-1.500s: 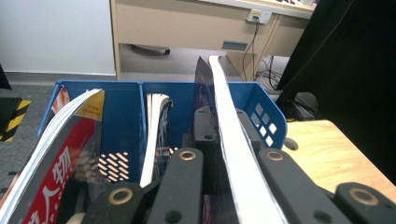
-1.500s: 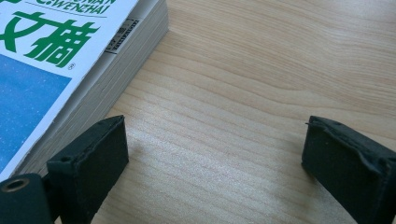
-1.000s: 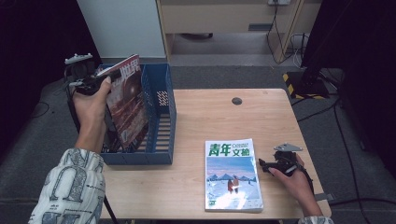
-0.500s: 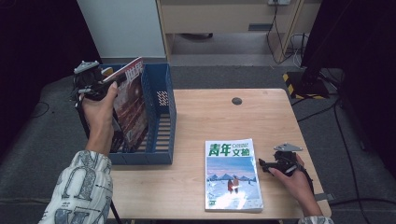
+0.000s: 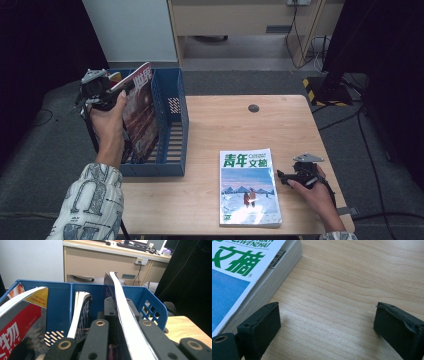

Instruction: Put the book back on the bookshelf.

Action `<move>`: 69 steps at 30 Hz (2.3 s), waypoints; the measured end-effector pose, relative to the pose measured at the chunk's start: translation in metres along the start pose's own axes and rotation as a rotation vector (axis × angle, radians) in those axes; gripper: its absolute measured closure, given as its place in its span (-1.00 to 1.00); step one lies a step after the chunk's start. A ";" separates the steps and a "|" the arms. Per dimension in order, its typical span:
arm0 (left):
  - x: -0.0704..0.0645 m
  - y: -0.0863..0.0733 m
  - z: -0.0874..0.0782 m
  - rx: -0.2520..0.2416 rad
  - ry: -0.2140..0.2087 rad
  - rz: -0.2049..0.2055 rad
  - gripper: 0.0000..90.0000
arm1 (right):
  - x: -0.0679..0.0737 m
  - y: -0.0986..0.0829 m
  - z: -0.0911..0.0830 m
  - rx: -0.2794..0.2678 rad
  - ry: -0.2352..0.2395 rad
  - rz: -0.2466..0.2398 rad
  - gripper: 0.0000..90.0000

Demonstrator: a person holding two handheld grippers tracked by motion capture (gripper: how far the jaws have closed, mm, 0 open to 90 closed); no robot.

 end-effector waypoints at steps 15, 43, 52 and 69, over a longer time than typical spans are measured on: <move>-0.002 -0.016 0.006 0.022 -0.003 0.019 0.86 | 0.000 0.000 0.000 0.000 0.000 0.000 -0.84; 0.000 -0.042 0.017 0.032 0.015 0.027 0.86 | 0.000 0.000 0.000 0.003 0.002 -0.003 -0.84; 0.002 -0.045 0.018 0.029 0.015 0.024 0.86 | 0.000 0.000 0.000 0.003 0.002 -0.002 -0.84; 0.009 -0.051 0.008 0.108 0.051 0.057 0.84 | 0.000 -0.001 0.000 0.004 0.003 -0.006 -0.84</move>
Point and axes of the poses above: each handheld gripper's, and its own axes: z roughly forward along the jaws, y roughly out of its top, x roughly to its left, the point moved 10 cm from there along z, roughly forward along the jaws, and after that the axes turned 10 degrees about -z, right-handed, at the moved point
